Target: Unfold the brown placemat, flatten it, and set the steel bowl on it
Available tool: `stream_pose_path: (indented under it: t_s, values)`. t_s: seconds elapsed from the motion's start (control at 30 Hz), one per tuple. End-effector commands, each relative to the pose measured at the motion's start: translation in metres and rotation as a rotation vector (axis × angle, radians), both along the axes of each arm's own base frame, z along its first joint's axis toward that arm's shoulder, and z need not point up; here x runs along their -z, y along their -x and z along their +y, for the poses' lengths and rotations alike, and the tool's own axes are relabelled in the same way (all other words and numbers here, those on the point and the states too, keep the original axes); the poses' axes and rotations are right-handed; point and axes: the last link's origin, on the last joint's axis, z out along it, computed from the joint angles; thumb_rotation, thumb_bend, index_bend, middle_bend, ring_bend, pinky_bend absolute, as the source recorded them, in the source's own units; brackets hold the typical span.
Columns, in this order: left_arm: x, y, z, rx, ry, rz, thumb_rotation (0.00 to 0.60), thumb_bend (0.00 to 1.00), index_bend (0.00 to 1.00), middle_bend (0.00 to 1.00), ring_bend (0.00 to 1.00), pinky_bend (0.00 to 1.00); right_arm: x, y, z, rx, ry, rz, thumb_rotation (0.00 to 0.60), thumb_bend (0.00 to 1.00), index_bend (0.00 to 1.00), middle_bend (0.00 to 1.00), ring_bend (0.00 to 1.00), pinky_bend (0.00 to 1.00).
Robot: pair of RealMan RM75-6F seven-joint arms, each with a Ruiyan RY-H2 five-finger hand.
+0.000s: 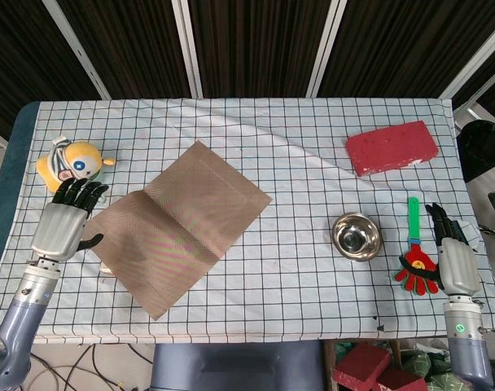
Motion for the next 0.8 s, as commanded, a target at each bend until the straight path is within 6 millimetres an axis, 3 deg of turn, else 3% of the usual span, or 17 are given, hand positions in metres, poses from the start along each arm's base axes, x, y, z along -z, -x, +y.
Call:
stream_pose_path:
  t_s: [0.03,0.3,0.57,0.8]
  values:
    - [-0.008,0.005,-0.013,-0.007,-0.021,-0.052,0.600,0.01,0.15,0.16,0.10,0.11,-0.005,-0.007,-0.001,-0.028,0.017,0.011,0.600,0.11,0.08,0.01,0.08,0.22]
    - [-0.027,0.028,-0.041,-0.046,-0.116,-0.162,0.600,0.01,0.11,0.14,0.09,0.11,-0.019,-0.034,-0.016,-0.122,0.021,0.079,0.600,0.08,0.08,0.01,0.08,0.22]
    - [-0.033,0.060,-0.052,-0.101,-0.220,-0.236,0.600,0.01,0.07,0.09,0.07,0.10,-0.025,-0.082,-0.063,-0.265,-0.038,0.274,0.600,0.04,0.08,0.01,0.08,0.22]
    - [-0.033,0.064,-0.048,-0.097,-0.237,-0.285,0.600,0.01,0.07,0.08,0.07,0.10,-0.014,-0.113,-0.100,-0.333,-0.095,0.411,0.600,0.02,0.08,0.02,0.08,0.22]
